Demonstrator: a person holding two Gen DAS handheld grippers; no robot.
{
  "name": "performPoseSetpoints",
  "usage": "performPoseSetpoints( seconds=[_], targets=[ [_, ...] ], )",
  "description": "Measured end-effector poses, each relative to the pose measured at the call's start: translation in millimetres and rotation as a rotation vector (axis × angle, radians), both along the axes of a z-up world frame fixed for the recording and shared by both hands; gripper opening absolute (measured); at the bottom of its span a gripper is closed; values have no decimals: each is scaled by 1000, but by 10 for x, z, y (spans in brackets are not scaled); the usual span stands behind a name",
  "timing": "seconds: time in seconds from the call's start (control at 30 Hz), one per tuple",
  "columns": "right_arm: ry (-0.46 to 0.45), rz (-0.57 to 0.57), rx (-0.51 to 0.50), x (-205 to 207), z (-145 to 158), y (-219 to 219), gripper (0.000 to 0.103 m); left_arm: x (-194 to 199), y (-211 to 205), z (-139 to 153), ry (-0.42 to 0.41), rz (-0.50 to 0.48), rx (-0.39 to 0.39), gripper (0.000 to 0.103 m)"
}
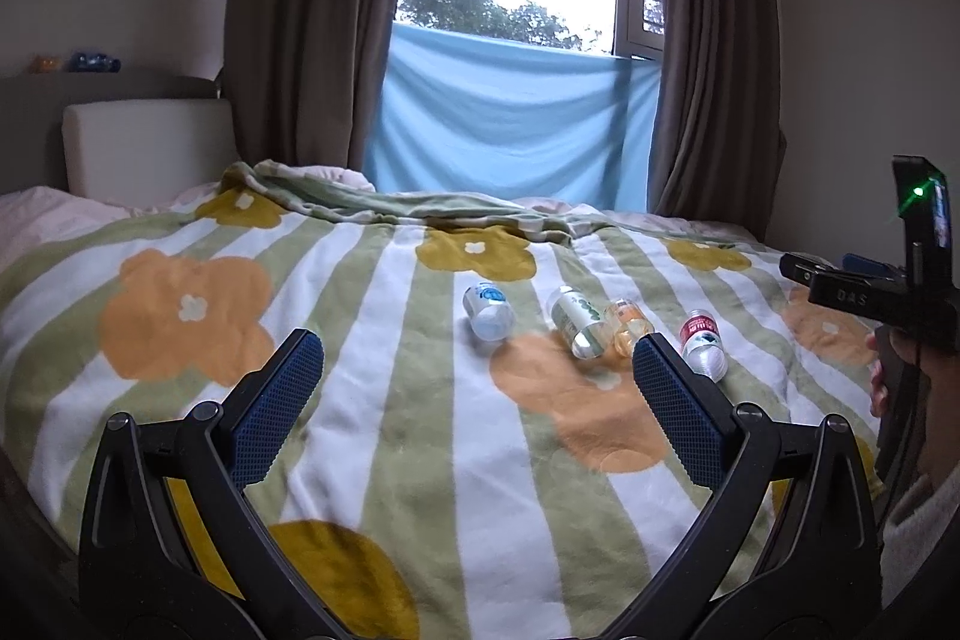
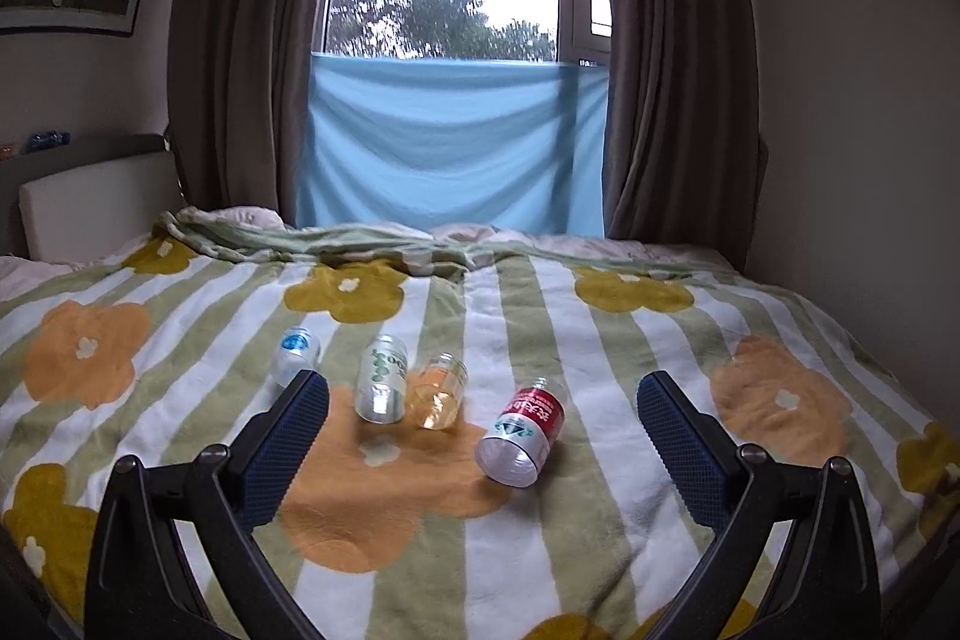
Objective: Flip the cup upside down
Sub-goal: 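Move the right tool to the red-labelled water bottle and grasp it, then lift the water bottle with the right tool and set it down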
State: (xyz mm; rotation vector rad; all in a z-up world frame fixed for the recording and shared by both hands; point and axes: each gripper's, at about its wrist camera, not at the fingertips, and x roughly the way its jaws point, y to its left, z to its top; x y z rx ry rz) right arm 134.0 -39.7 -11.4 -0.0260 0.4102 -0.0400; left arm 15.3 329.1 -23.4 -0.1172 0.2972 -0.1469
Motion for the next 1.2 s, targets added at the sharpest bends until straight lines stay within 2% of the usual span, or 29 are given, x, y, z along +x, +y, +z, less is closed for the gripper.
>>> performPoseSetpoints(
  seconds=[0.17,0.33,0.47,0.63,0.7,0.83,0.9,0.93,1.1,1.2],
  targets=[
    [176,-36,90,783,-256,-327,103,157,54,-152,45,-5,-7,103],
    [363,-84,167,1504,-639,-600,103,318,120,-264,88,-3,-26,103],
    [491,-137,197,1902,-923,-750,102,430,143,-342,118,-5,-31,103],
    [632,-169,222,2223,-1203,-829,94,549,129,-432,149,-7,-19,103],
    [673,-173,261,2318,-1285,-874,87,583,118,-457,156,-11,-18,103],
    [729,-186,353,2438,-1404,-965,76,639,88,-499,177,-24,-14,103],
    [740,-174,386,2451,-1417,-973,64,662,73,-525,189,-29,-5,103],
    [743,-166,408,2448,-1422,-974,62,672,66,-540,197,-31,-1,103],
    [731,-170,439,2356,-1378,-995,61,679,75,-582,228,-41,-14,103],
    [707,-140,456,2237,-1251,-973,60,646,73,-573,229,-44,-13,103]
  ],
)
